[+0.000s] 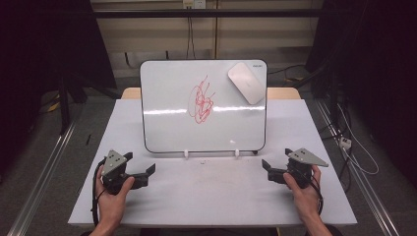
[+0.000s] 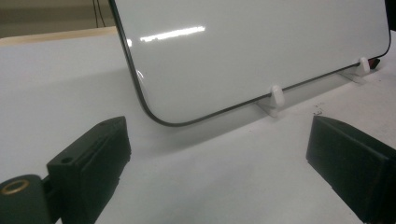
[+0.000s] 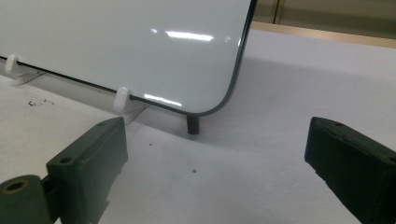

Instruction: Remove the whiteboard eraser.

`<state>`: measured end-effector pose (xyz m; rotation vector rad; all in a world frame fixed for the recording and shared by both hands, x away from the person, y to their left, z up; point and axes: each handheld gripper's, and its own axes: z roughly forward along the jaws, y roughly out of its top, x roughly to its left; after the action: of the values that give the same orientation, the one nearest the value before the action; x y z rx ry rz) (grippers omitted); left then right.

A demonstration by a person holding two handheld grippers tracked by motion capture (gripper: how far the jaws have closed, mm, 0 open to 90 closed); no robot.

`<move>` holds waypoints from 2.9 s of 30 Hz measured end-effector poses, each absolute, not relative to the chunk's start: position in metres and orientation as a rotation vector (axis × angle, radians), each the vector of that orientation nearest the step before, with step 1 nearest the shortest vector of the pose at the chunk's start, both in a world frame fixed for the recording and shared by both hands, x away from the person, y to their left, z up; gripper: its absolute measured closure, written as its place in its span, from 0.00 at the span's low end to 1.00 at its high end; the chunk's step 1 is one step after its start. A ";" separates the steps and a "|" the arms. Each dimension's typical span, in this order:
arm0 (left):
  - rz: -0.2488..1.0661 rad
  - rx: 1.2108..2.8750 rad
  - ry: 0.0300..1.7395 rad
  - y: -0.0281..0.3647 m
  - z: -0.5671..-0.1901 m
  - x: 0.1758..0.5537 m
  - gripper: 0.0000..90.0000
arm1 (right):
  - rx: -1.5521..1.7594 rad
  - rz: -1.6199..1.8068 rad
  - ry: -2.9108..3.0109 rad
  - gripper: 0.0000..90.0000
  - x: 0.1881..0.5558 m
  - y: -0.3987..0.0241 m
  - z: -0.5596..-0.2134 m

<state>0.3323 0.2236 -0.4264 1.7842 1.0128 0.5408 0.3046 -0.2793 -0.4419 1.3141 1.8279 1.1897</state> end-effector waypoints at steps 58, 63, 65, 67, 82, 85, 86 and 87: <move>0.561 1.840 1.000 0.223 -0.432 0.341 0.06 | 0.991 1.199 1.822 0.12 0.383 -0.227 -0.360; 0.558 1.843 0.997 0.223 -0.432 0.340 0.06 | 0.988 1.174 1.808 0.14 0.390 -0.223 -0.348; 0.554 1.837 0.998 0.223 -0.432 0.340 0.06 | 0.998 1.189 1.797 0.13 0.394 -0.224 -0.344; 0.555 1.843 0.996 0.224 -0.432 0.340 0.06 | 0.999 1.182 1.787 0.14 0.398 -0.225 -0.338; 0.559 1.837 1.014 0.225 -0.433 0.343 0.06 | 0.974 1.043 1.834 0.19 0.432 -0.218 -0.305; 0.556 1.839 1.010 0.225 -0.433 0.343 0.06 | 0.958 1.033 1.837 0.18 0.442 -0.215 -0.304; 0.557 1.838 1.010 0.224 -0.433 0.342 0.06 | 0.960 1.026 1.838 0.19 0.444 -0.215 -0.304; 0.556 1.838 1.006 0.224 -0.432 0.342 0.06 | 0.961 1.017 1.846 0.19 0.447 -0.214 -0.305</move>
<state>0.3417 0.2245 -0.4322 1.8382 1.0061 0.5556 0.4465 -0.2136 -0.3049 0.9607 1.8461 1.0168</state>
